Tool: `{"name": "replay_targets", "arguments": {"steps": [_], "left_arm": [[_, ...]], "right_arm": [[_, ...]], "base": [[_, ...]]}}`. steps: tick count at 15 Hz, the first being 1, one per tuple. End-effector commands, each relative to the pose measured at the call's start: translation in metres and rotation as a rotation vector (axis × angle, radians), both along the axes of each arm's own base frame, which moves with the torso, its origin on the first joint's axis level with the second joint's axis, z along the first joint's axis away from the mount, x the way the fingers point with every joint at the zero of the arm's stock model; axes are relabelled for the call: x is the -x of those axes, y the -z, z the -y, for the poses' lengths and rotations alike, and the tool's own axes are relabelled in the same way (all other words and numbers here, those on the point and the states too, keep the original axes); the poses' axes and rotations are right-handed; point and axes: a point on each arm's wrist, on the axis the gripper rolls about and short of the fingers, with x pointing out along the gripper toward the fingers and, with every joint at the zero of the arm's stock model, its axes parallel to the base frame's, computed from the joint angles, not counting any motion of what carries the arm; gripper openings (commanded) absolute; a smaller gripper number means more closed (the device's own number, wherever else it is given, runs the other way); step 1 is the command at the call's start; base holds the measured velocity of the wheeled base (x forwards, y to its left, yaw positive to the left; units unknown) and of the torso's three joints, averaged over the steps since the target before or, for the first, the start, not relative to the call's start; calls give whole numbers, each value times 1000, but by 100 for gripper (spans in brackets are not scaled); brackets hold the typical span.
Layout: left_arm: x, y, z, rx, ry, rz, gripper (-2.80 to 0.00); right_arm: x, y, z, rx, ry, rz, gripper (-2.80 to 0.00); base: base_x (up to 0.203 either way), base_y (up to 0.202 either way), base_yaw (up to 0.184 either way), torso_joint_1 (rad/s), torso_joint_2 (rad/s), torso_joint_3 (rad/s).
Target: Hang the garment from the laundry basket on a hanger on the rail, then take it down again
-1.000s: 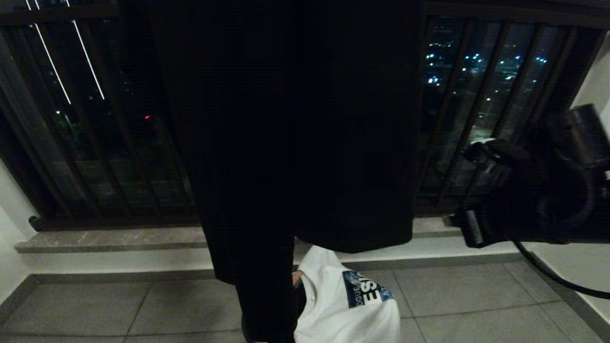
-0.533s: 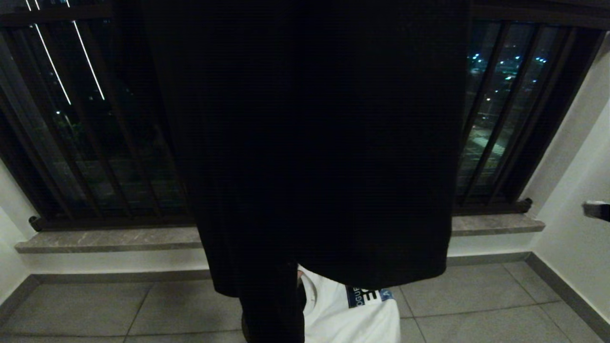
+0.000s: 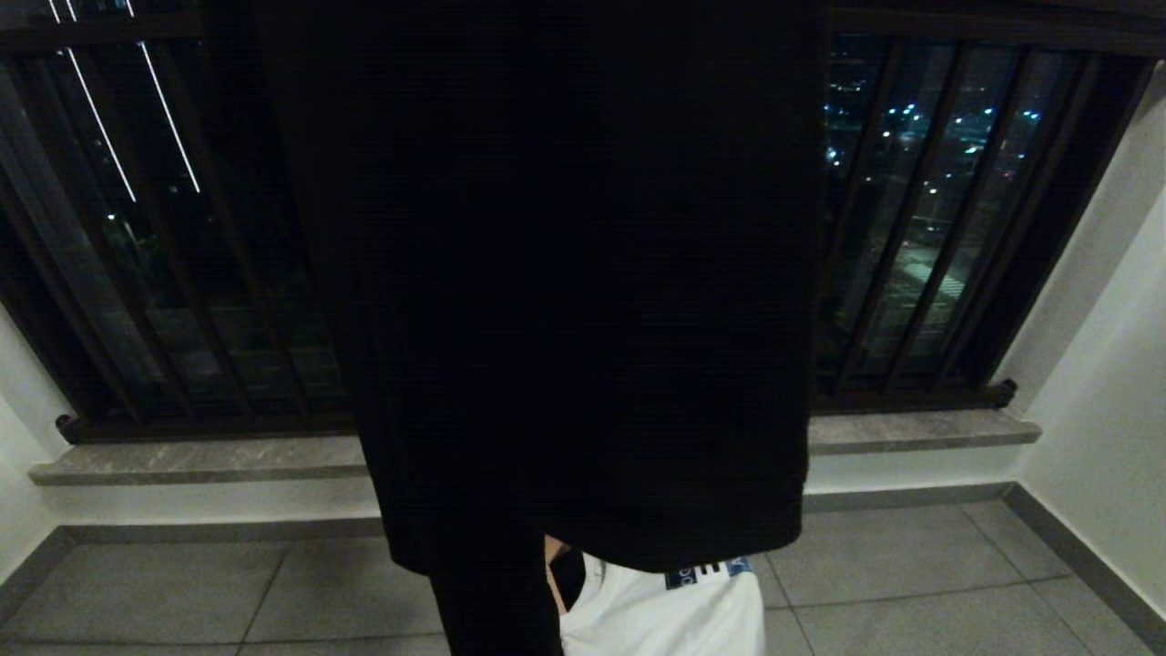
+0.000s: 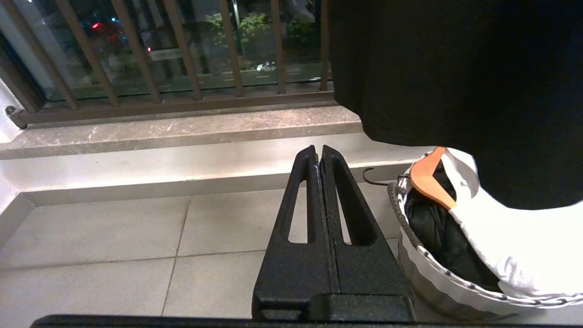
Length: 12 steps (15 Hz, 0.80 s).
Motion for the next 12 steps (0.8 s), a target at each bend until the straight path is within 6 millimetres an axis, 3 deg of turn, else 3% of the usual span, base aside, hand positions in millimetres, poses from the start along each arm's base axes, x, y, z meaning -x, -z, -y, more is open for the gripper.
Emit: {"name": "replay_targets", "arguments": {"steps": [1, 3, 6, 12], "left_arm": [[0, 1, 0, 0, 0, -1, -280], [0, 1, 0, 0, 0, -2, -280], [0, 1, 0, 0, 0, -2, -280], [0, 1, 0, 0, 0, -2, -280]], "right_arm": [[32, 8, 0, 10, 91, 121, -280], [40, 15, -2, 12, 78, 153, -280], [47, 52, -5, 11, -66, 185, -280], [-3, 120, -8, 16, -173, 228, -280]], "base": [[0, 0, 0, 0, 0, 0], [0, 0, 0, 0, 0, 0], [0, 0, 0, 0, 0, 0], [0, 0, 0, 0, 0, 0]]}}
